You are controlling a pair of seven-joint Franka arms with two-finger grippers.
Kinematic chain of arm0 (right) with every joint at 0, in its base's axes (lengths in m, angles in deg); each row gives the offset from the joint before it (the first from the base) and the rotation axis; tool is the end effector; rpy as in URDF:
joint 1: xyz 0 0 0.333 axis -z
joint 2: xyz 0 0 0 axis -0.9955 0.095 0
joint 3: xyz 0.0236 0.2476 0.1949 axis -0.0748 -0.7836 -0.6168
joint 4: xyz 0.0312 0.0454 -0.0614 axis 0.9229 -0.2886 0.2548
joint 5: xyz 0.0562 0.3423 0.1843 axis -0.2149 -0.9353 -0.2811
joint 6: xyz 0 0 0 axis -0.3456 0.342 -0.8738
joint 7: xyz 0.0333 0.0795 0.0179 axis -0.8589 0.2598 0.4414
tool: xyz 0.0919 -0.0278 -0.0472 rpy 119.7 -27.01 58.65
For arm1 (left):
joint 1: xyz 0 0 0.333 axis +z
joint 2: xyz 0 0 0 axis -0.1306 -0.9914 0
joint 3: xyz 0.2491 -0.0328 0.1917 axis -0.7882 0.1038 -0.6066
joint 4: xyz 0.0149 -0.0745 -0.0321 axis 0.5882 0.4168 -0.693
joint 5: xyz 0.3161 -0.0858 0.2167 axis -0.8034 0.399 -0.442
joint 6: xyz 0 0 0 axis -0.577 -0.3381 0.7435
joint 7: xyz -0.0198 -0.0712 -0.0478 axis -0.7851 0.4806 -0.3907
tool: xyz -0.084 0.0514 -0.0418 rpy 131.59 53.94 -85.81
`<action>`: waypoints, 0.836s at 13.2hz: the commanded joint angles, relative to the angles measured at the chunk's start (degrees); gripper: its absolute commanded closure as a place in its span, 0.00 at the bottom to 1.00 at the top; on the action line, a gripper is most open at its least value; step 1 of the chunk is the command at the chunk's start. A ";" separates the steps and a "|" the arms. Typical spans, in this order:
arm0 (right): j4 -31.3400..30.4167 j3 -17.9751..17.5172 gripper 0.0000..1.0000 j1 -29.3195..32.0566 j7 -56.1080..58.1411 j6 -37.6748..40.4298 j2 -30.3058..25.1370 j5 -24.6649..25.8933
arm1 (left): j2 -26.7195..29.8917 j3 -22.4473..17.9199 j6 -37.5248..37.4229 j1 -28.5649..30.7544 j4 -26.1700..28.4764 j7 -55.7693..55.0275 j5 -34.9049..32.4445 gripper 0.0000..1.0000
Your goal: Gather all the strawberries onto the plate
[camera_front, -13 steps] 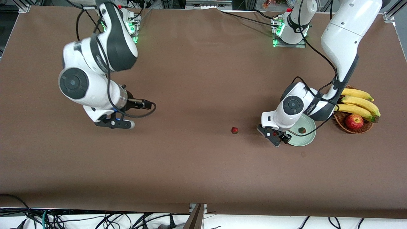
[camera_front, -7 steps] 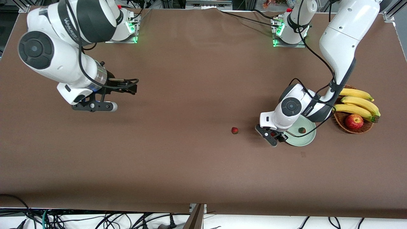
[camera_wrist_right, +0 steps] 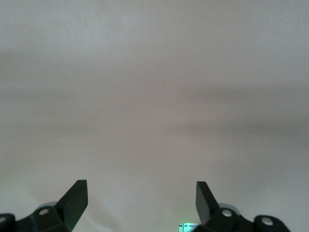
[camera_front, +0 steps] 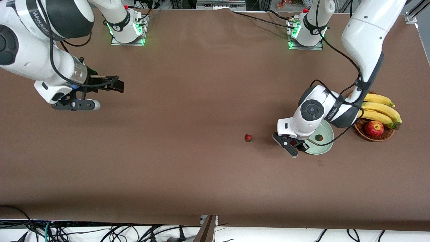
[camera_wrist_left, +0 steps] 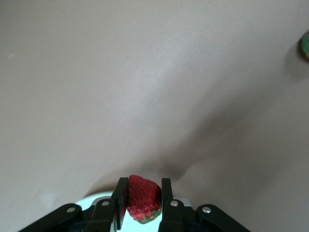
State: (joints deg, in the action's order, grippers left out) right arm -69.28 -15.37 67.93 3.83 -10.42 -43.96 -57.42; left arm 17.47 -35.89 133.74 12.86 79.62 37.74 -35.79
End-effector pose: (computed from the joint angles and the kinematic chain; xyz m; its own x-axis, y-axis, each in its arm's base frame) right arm 0.5673 0.1479 0.5294 0.9804 -0.0094 -0.1965 -0.0240 -0.9971 -0.0720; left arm 0.6403 -0.1804 0.2503 0.6781 -0.7306 -0.0800 -0.7331 -0.6647 -0.1442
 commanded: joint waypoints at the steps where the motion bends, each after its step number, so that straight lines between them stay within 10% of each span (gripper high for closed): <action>1: -10.28 -6.14 0.01 5.80 1.23 -4.75 -6.72 1.34 | 1.96 0.46 -7.60 3.15 -0.92 1.18 1.74 1.00; 2: -10.55 -6.24 0.01 5.98 1.23 -4.93 -6.81 1.34 | 1.70 0.46 -7.79 4.56 0.03 1.19 1.74 1.00; 4: -9.68 -6.15 0.01 5.81 1.31 -4.84 -6.46 2.56 | 0.91 0.46 -7.36 6.15 2.06 0.13 2.53 0.11; 5: -8.11 -6.15 0.01 5.72 1.14 -4.84 -6.11 3.35 | 1.25 0.81 -7.35 6.07 2.33 0.22 2.79 0.00; 11: 2.89 -1.33 0.01 6.69 3.07 0.77 -4.53 3.63 | -0.84 7.05 -7.18 -2.17 -3.81 -22.23 12.46 0.00</action>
State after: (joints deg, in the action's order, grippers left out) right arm -68.78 -17.55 74.04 5.28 -12.36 -49.00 -54.35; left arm 17.99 -28.21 127.13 15.18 78.79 23.62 -24.79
